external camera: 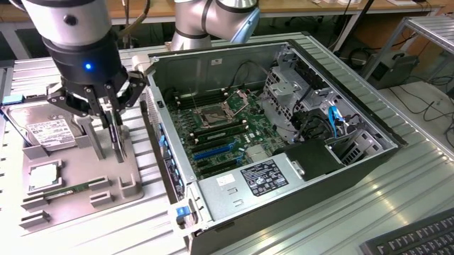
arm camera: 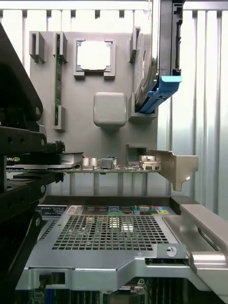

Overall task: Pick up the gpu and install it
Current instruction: 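Pick up the gpu and move the gpu toward the slot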

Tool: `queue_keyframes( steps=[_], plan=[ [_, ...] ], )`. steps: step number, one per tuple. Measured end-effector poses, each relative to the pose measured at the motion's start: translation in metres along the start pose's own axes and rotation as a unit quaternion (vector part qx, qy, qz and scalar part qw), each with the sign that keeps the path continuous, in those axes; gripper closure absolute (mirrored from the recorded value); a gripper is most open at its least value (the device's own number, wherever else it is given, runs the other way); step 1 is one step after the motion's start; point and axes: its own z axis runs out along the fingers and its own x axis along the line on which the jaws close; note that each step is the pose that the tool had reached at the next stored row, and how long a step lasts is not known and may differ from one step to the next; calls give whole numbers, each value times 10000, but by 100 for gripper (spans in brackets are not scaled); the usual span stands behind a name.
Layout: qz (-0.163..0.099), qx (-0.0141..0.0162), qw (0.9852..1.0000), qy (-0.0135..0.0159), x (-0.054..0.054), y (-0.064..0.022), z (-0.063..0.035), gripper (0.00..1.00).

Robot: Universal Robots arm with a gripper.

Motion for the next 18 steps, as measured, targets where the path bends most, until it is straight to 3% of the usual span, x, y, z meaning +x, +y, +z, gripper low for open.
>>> queue_keyframes(
  steps=[10, 13, 18],
  plan=[
    [2, 0, 10000, 30, -176, -21, -497, 74],
    [4, 0, 10000, 57, -335, -58, -708, 74],
    [8, -1, 9999, 110, -601, -121, -976, 74]
  ],
)
